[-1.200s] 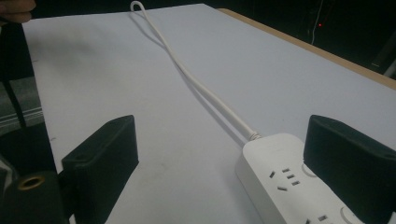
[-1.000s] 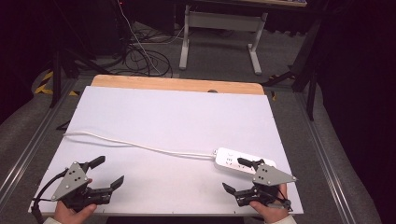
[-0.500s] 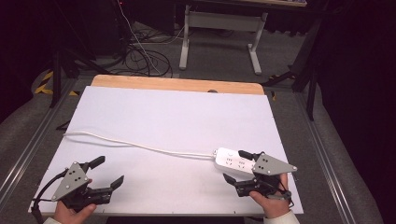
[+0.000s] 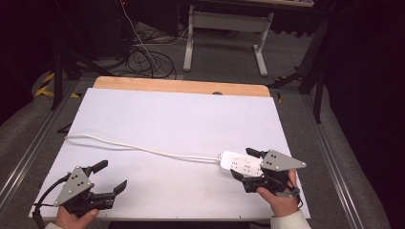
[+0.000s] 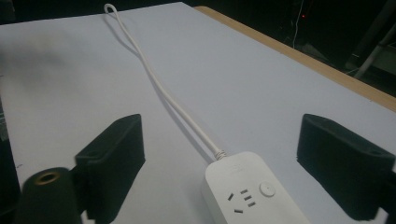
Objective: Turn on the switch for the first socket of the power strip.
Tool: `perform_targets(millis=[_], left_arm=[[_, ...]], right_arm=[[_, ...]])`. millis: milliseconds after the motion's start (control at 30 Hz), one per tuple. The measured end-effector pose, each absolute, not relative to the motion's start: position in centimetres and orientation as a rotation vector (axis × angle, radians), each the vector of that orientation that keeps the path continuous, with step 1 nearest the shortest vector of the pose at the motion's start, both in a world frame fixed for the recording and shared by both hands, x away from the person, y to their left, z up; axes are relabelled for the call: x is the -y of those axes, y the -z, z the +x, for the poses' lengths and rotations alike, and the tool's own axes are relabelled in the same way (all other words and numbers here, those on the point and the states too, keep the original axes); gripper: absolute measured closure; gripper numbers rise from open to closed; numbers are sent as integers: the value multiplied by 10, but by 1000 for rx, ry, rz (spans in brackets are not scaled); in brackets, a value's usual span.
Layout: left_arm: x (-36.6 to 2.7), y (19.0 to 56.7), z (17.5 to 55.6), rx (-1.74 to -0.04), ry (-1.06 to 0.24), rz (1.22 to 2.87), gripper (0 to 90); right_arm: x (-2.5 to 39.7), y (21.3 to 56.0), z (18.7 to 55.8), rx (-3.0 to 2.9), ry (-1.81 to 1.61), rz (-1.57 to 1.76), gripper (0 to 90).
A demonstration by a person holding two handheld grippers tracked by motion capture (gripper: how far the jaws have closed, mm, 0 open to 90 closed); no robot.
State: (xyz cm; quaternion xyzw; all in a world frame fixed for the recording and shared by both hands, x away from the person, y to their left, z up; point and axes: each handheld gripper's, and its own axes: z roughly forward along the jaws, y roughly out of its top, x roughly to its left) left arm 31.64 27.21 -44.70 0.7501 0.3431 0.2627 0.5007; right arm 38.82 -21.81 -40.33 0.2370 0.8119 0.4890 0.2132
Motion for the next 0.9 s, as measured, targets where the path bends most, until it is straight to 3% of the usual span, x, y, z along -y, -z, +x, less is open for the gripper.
perform_targets(millis=[67,133,267,300,367,900], left_arm=[[-272,447,317,-829,-635,1815,144],[-272,447,316,-824,-638,1816,145],[-272,447,316,-828,-641,1817,146],[-272,447,316,-829,-635,1819,146],[-271,448,317,-834,-635,1823,147],[-271,449,318,-838,-636,1832,149]], right_arm=[[217,402,389,-2254,-1341,656,281],[215,399,391,-2258,-1317,636,420],[212,397,396,-2279,-1271,668,441],[212,395,401,-2309,-1267,705,508],[212,394,405,-2328,-1269,725,556],[212,398,430,-2360,-1131,835,863]])
